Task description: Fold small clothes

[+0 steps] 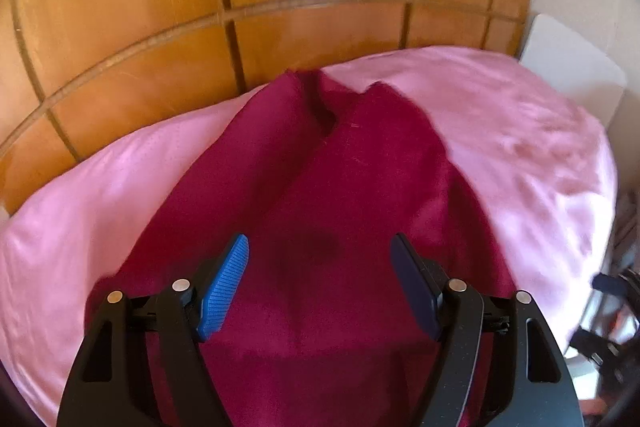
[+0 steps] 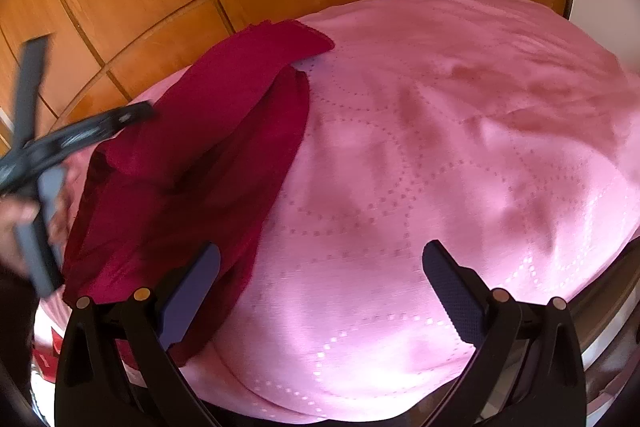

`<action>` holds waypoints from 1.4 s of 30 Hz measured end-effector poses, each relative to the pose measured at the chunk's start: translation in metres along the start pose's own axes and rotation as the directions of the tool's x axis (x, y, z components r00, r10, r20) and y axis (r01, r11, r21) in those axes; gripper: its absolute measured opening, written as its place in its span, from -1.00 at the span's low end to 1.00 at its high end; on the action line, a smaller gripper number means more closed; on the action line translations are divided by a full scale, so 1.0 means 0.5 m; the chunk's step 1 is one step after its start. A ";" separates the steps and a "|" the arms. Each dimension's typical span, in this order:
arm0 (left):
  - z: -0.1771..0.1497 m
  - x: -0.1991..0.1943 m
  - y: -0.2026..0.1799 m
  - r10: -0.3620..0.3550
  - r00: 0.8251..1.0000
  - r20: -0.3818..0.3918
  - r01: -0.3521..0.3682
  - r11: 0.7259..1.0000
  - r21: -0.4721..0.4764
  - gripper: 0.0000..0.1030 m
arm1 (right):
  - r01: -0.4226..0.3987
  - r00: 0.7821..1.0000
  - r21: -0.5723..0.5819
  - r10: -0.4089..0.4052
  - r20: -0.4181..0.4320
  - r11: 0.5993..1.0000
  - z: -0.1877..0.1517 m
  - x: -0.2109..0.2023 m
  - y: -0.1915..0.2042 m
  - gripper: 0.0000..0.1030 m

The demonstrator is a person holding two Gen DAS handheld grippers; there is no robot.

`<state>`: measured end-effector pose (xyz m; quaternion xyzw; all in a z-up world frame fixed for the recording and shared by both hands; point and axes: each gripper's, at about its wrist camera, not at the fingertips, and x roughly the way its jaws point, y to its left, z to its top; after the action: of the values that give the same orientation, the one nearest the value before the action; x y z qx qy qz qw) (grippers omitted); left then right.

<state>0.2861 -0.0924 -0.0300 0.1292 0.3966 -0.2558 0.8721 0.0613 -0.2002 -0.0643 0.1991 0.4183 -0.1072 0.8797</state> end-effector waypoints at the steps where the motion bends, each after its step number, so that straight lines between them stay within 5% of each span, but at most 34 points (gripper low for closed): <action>1: 0.010 0.022 0.003 -0.022 1.000 -0.018 0.022 1.000 0.002 0.53 | 0.007 1.000 -0.003 -0.007 0.001 1.000 0.002 0.001 0.000 0.96; 4: 0.026 0.087 0.023 -0.092 0.991 -0.098 0.088 0.995 -0.049 0.42 | 0.022 1.000 -0.002 -0.022 0.003 1.000 0.005 -0.001 -0.009 0.96; 7: 0.028 0.104 0.015 -0.213 0.968 -0.134 0.206 0.976 -0.063 -0.61 | 0.038 0.999 0.009 -0.038 -0.001 0.999 0.012 0.003 -0.022 0.96; 8: 0.029 0.096 0.005 -0.226 0.968 -0.114 0.223 0.974 -0.034 -0.72 | 0.045 0.999 0.015 -0.045 -0.004 0.999 0.015 0.007 -0.026 0.96; 11: 0.039 0.050 0.006 -0.235 0.971 -0.035 0.235 0.972 -0.017 -0.77 | 0.059 0.998 0.023 -0.058 -0.010 0.998 0.022 0.013 -0.033 0.96; 14: 0.060 -0.019 0.095 -0.196 0.977 0.089 0.208 0.967 -0.146 -0.77 | 0.072 0.997 0.009 -0.072 0.000 0.997 0.025 0.012 -0.029 0.96; 18: 0.069 -0.129 0.298 0.010 0.974 0.228 0.081 0.918 -0.388 -0.77 | 0.085 0.996 -0.010 -0.085 0.005 0.996 0.029 0.013 -0.023 0.96; 19: 0.064 -0.153 0.360 0.094 0.969 0.229 0.024 0.886 -0.463 -0.77 | 0.084 0.996 -0.010 -0.084 0.004 0.996 0.030 0.014 -0.022 0.96; 21: 0.039 -0.190 0.486 0.260 0.949 0.181 -0.094 0.776 -0.624 -0.76 | 0.083 0.997 -0.015 -0.083 0.003 0.996 0.031 0.016 -0.017 0.96; 23: -0.011 -0.221 0.603 0.387 0.917 0.094 -0.182 0.617 -0.766 -0.58 | 0.081 0.997 -0.027 -0.081 0.006 0.996 0.034 0.014 -0.009 0.96; 25: -0.078 -0.244 0.681 0.418 0.908 0.032 -0.195 0.489 -0.850 -0.18 | 0.067 0.998 -0.041 -0.066 0.016 0.997 0.039 0.008 0.005 0.96; 26: -0.110 -0.254 0.699 0.433 0.901 0.009 -0.207 0.450 -0.869 -0.01 | 0.057 0.998 -0.048 -0.056 0.020 0.997 0.041 0.006 0.010 0.96; 27: -0.134 -0.262 0.707 0.436 0.900 0.003 -0.210 0.439 -0.874 0.03 | 0.044 0.999 -0.063 -0.042 0.025 0.997 0.044 0.003 0.020 0.96; 31: -0.218 -0.273 0.691 0.405 0.914 -0.013 -0.227 0.485 -0.844 0.03 | -0.063 0.998 -0.116 0.064 0.000 0.991 0.048 0.001 0.069 0.90; 34: -0.276 -0.264 0.642 0.308 0.951 0.013 -0.169 0.558 -0.812 0.03 | -0.180 0.984 -0.190 0.176 -0.041 0.965 0.040 -0.006 0.133 0.58; 37: -0.335 -0.258 0.574 0.187 0.982 0.034 -0.097 0.646 -0.757 0.03 | -0.306 0.951 -0.259 0.284 -0.120 0.916 0.021 -0.004 0.198 0.57; 40: -0.388 -0.245 0.483 0.070 0.997 0.045 -0.018 0.712 -0.702 0.03 | -0.322 0.945 -0.380 0.271 -0.183 0.867 -0.014 0.021 0.269 0.49; 41: -0.395 -0.237 0.461 0.043 0.998 0.044 0.000 0.718 -0.696 0.03 | -0.309 0.949 -0.411 0.248 -0.197 0.858 -0.023 0.035 0.284 0.28; 42: -0.407 -0.233 0.444 0.014 0.999 0.042 0.019 0.721 -0.692 0.03 | -0.304 0.948 -0.441 0.225 -0.223 0.844 -0.031 0.050 0.299 -0.37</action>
<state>0.2161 0.2202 -0.0696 -0.2120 0.4443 -0.0932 0.8655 0.1190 -0.0598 -0.0537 0.0442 0.4704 0.1367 0.8707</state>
